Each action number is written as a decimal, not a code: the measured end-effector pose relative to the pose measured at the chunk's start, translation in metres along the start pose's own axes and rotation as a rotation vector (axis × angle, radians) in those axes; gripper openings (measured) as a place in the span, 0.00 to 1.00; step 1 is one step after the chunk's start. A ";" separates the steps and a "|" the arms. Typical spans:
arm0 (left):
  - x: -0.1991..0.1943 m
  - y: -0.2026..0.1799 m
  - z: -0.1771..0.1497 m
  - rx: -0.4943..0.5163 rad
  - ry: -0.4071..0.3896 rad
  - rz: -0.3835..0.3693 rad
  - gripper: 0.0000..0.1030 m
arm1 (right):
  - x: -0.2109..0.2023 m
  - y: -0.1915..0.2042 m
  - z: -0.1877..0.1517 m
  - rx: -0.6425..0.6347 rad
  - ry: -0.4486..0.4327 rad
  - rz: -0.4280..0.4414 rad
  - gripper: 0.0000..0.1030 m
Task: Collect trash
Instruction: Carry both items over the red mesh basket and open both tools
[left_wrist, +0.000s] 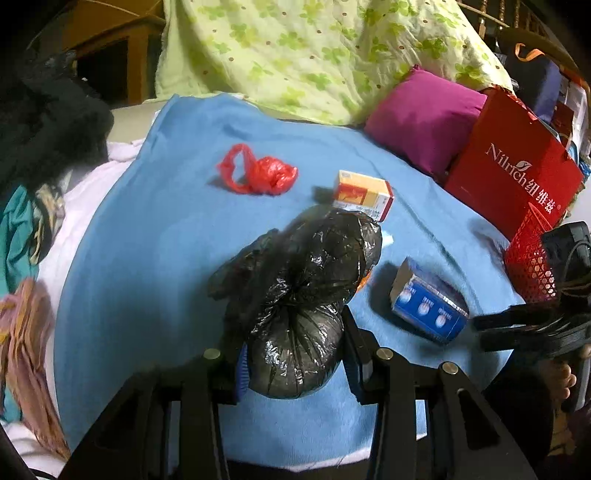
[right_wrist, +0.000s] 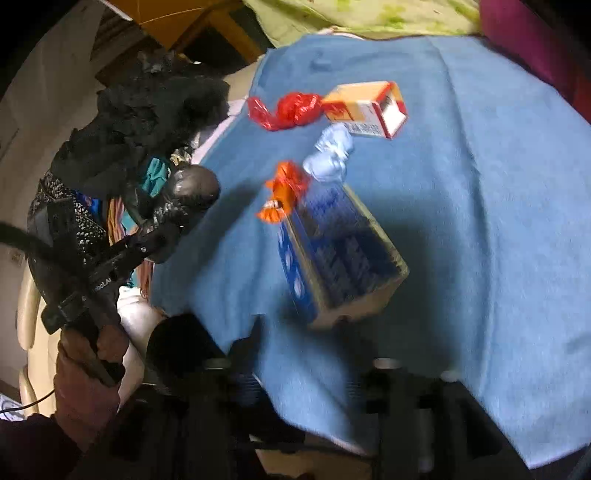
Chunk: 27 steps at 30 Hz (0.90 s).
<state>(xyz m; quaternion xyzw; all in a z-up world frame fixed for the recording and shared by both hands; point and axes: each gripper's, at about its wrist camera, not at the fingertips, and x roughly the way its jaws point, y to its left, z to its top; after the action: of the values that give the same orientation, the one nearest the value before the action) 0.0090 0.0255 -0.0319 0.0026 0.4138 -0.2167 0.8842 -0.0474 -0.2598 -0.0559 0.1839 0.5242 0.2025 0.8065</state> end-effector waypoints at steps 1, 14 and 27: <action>-0.002 0.002 -0.002 -0.007 -0.002 0.000 0.42 | -0.009 -0.004 -0.003 0.011 -0.029 -0.005 0.79; -0.030 -0.015 -0.008 -0.037 -0.036 -0.017 0.42 | 0.051 -0.023 0.071 -0.051 0.016 0.009 0.79; -0.051 -0.026 -0.010 -0.059 -0.039 -0.022 0.42 | 0.073 0.048 0.039 -0.315 0.042 -0.286 0.64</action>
<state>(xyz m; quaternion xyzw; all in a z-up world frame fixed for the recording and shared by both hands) -0.0372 0.0236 0.0035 -0.0321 0.4025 -0.2141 0.8894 0.0093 -0.1839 -0.0725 -0.0250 0.5233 0.1693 0.8348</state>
